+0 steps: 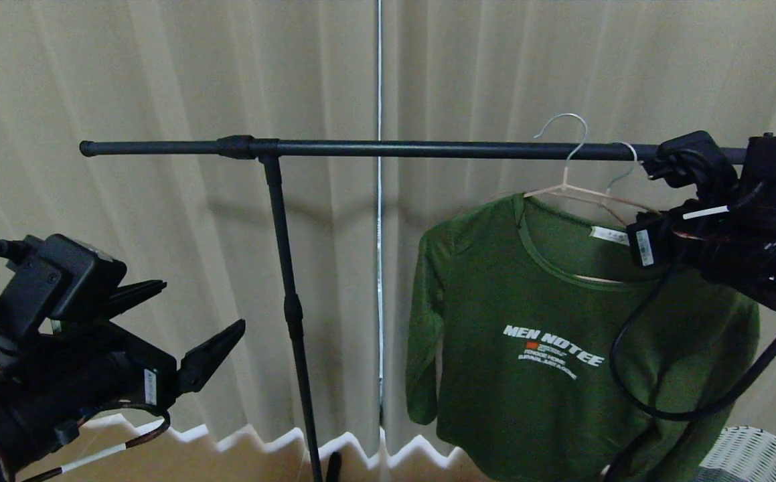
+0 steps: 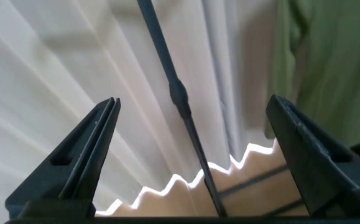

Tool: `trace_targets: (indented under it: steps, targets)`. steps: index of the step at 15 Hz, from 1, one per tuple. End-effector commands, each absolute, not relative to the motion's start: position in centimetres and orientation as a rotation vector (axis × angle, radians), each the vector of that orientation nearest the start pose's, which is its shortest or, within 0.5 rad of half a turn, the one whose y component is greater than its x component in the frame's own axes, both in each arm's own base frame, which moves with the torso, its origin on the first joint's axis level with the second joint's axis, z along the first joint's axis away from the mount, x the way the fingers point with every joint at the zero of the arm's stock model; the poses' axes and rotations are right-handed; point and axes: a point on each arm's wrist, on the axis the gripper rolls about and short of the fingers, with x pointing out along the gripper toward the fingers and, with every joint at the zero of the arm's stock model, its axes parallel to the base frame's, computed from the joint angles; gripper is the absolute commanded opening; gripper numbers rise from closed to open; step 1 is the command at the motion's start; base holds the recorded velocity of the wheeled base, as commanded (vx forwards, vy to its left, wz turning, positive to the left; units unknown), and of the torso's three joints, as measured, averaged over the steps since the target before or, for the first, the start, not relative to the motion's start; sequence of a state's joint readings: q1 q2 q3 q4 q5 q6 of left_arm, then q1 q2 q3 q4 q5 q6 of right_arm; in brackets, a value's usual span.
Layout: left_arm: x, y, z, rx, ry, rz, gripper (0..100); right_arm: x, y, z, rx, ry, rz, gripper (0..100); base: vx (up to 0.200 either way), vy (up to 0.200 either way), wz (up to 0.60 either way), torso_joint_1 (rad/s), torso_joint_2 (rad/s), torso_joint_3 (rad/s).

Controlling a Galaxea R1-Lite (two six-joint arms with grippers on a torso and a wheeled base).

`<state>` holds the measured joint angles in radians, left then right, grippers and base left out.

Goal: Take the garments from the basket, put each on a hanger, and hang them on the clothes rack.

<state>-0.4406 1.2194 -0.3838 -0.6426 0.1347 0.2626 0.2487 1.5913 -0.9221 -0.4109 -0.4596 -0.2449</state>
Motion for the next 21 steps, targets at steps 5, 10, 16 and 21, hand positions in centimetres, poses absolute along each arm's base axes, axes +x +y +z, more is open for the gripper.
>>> trace_targets:
  steps: [5,10,16,21]
  targets:
    - [15.2,-6.8,18.3,0.309,0.137,-0.323,100,31.0,7.7,22.0,-0.366,0.288,-0.246,0,0.0,0.0,0.0,0.0,0.0,0.0]
    - [14.7,-6.6,18.1,0.309,0.137,-0.323,100,31.6,10.8,21.5,-0.437,0.291,-0.199,0,0.0,0.0,0.0,0.0,0.0,0.0]
    - [14.6,-6.5,18.0,0.311,0.142,-0.324,100,32.1,12.7,20.3,-0.501,0.306,-0.157,0,0.0,0.0,0.0,0.0,0.0,0.0]
    - [14.7,-6.6,18.0,0.311,0.143,-0.327,100,32.9,14.2,20.0,-0.516,0.303,-0.126,0,0.0,0.0,0.0,0.0,0.0,0.0]
